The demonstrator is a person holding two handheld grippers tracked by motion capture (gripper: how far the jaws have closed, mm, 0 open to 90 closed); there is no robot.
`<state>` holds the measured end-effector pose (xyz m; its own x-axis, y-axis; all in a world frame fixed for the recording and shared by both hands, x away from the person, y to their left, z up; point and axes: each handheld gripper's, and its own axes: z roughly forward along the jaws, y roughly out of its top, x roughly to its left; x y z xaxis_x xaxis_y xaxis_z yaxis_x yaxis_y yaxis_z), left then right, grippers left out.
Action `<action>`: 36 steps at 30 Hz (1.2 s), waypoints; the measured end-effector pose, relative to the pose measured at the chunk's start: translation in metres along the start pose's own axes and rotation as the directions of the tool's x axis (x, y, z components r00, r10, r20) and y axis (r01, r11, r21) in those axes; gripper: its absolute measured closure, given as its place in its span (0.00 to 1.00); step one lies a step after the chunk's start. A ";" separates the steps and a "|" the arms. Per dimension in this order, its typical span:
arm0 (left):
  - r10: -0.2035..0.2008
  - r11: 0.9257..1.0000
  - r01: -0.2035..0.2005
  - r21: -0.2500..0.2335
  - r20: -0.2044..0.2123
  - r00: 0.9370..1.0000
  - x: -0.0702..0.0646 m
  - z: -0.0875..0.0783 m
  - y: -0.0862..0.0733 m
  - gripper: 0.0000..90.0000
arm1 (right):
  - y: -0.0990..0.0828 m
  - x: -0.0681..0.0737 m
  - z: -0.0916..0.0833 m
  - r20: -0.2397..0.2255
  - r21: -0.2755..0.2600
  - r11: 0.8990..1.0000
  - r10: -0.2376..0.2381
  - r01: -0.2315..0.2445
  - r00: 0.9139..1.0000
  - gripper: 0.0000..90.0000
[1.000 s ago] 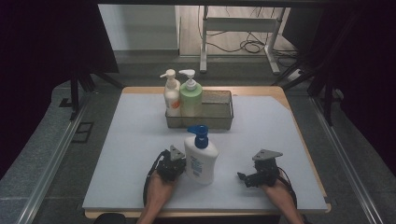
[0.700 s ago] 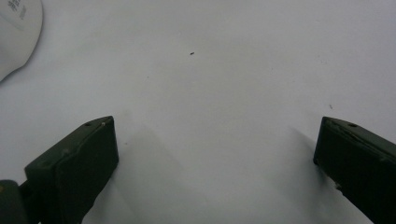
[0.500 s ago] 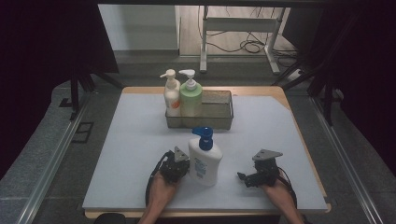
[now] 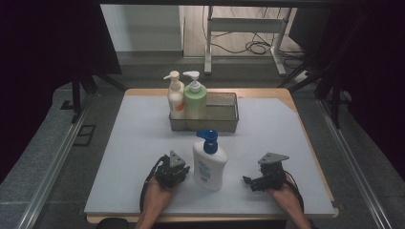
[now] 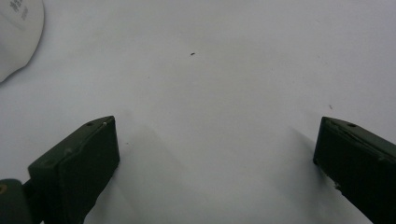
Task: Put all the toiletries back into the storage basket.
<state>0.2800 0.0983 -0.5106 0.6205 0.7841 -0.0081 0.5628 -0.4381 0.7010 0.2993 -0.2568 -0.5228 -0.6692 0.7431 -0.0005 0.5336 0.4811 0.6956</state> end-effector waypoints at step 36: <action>-0.027 0.999 0.029 0.032 -0.060 0.998 0.012 -0.026 -0.039 0.14 | 0.021 0.037 -0.037 -0.147 -0.101 0.990 -0.107 0.093 0.983 0.00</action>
<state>0.2514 0.1366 -0.5193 0.5715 0.8204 0.0159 0.5973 -0.4292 0.6776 0.2666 -0.2360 -0.4821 -0.7913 0.6107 0.0302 0.4138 0.4985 0.7618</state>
